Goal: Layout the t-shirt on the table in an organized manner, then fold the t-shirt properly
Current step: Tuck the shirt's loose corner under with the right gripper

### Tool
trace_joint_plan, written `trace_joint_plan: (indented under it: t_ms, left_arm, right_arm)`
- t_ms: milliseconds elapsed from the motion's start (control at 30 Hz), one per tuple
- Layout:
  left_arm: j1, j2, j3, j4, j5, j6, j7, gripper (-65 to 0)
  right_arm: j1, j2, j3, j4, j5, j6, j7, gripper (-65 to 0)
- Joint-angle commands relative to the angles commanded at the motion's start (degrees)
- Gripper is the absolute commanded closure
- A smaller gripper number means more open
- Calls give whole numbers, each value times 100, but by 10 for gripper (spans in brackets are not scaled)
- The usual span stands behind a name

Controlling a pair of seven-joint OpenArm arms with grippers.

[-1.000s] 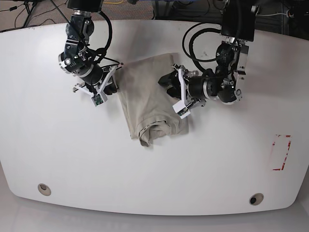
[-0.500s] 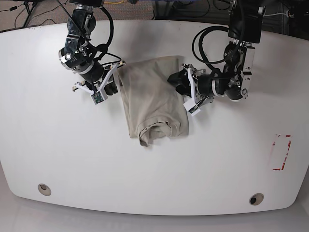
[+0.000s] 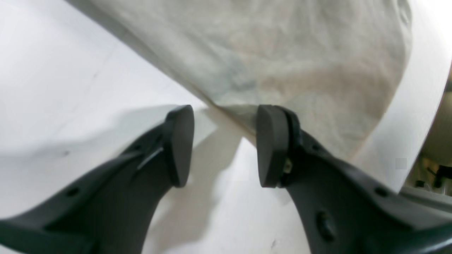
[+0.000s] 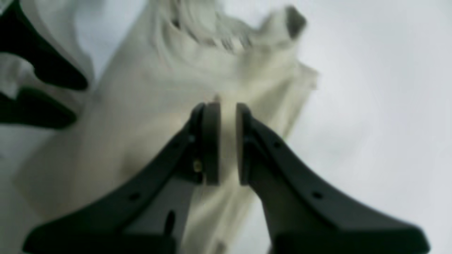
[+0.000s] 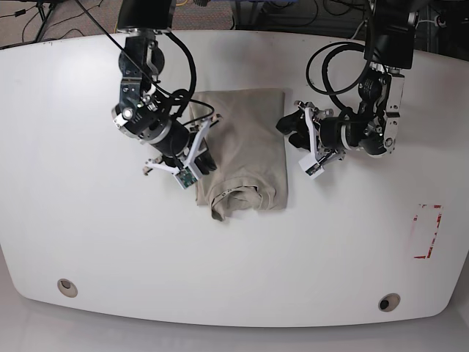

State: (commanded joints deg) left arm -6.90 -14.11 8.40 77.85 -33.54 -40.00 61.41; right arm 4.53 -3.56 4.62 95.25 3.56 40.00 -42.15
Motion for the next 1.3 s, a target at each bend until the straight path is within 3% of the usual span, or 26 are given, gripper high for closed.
trace_joint_plan:
  t_ms: [200, 467, 633, 867, 1100, 1300]
  left_arm:
    - [0, 0, 0, 18, 0, 0, 0, -265]
    - [79, 0, -9, 352, -246, 0, 18, -265]
    - [114, 0, -9, 422, -273, 0, 18, -265]
    - [123, 0, -9, 422, -273, 0, 18, -265]
    - [123, 0, -9, 422, -273, 0, 18, -265]
    - [123, 0, 0, 422, -273, 0, 18, -265]
  right_arm:
    - [730, -9, 26, -1204, 0, 0, 132, -73]
    - [1503, 281, 9, -3068, -9, 0, 1371, -73]
    - [1873, 281, 26, -3701, -9, 0, 1591, -73]
    - [1916, 255, 9, -3174, 0, 0, 1547, -73]
    - [1846, 220, 9, -2171, 53, 0, 853, -75]
    - [1890, 141, 18, -2374, -9, 0, 1011, -78]
